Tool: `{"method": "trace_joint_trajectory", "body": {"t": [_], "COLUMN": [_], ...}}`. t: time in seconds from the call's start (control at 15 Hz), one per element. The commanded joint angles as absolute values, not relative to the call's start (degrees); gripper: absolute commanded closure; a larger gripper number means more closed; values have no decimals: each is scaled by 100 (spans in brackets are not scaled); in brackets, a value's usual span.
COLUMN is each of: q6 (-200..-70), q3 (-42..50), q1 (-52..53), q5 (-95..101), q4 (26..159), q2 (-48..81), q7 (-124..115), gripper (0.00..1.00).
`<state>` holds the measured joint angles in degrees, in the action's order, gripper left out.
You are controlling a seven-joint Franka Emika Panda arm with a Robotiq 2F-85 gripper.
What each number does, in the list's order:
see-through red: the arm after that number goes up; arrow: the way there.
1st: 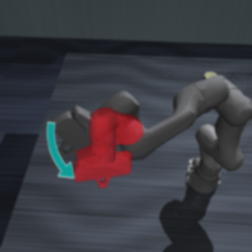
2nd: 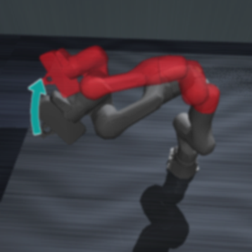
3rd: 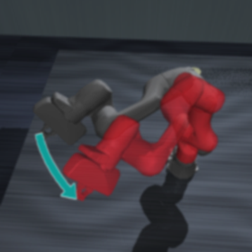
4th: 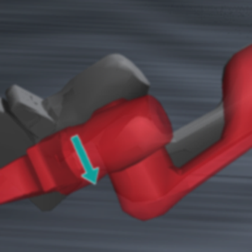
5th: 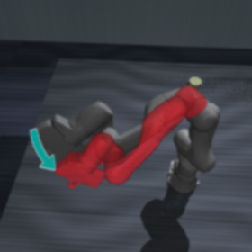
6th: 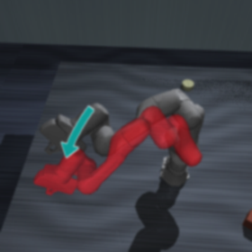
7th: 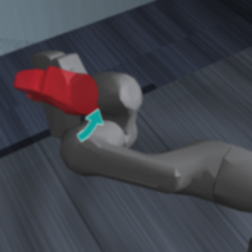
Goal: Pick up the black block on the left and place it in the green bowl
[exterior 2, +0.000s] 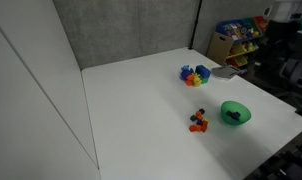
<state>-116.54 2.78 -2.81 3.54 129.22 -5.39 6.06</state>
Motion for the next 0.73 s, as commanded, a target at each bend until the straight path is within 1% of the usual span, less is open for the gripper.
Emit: {"method": "trace_joint_trajectory", "body": {"t": [0.0,0.47,0.53,0.67], "q6": [-11210,-10647,-10755,-10714], "q3": [214,201,187,187], "q1": [-244,-224,-237,-237], "q5": [325,211,335,299], "q4": [13040,13154,12982,13062], "q2": [-1240,-1957,-1695,-1816], "q7": [128,63,78,78], "gripper": [0,0,0,0]}}
